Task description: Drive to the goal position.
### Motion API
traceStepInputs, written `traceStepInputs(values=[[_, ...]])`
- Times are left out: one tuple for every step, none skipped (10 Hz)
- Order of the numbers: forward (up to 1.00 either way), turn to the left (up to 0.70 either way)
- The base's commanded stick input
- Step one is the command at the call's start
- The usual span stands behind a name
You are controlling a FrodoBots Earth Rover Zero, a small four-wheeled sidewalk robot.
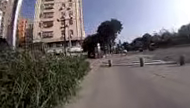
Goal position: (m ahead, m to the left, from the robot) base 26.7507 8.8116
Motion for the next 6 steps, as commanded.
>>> traceStepInputs(values=[[0.45, 0.00], [0.45, 0.00], [0.45, 0.00], [0.45, 0.00], [0.45, 0.00], [0.45, 0.00]])
